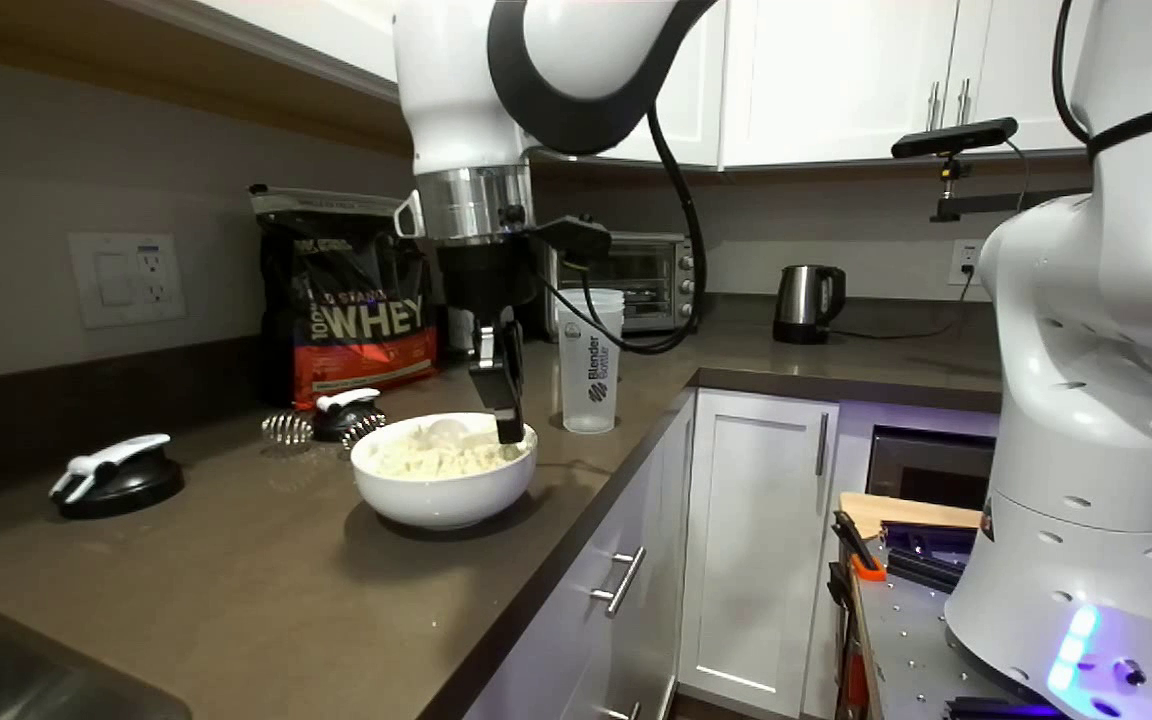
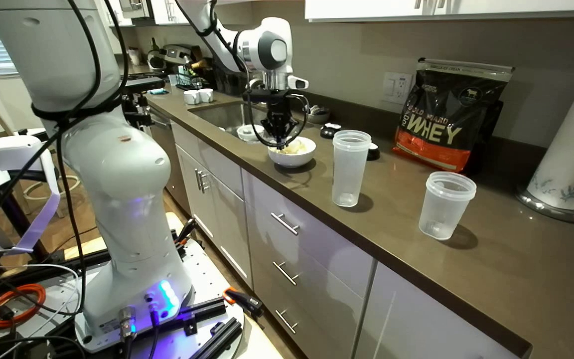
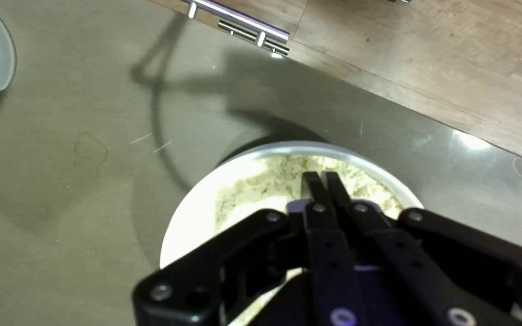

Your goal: Take one scoop of the contents in the white bowl and put into the clear cup at the left

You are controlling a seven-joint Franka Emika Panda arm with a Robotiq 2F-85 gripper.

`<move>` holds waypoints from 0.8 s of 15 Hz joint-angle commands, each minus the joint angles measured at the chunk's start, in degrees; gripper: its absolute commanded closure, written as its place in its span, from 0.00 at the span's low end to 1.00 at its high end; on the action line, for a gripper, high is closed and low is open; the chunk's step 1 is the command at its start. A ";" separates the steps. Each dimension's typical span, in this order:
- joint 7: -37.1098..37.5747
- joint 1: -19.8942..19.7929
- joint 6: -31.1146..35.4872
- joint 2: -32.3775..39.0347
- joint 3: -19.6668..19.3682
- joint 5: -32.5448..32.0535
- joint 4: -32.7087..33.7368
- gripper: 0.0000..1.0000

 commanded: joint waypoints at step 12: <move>-2.11 -0.04 0.62 -0.06 1.27 4.40 -0.28 0.99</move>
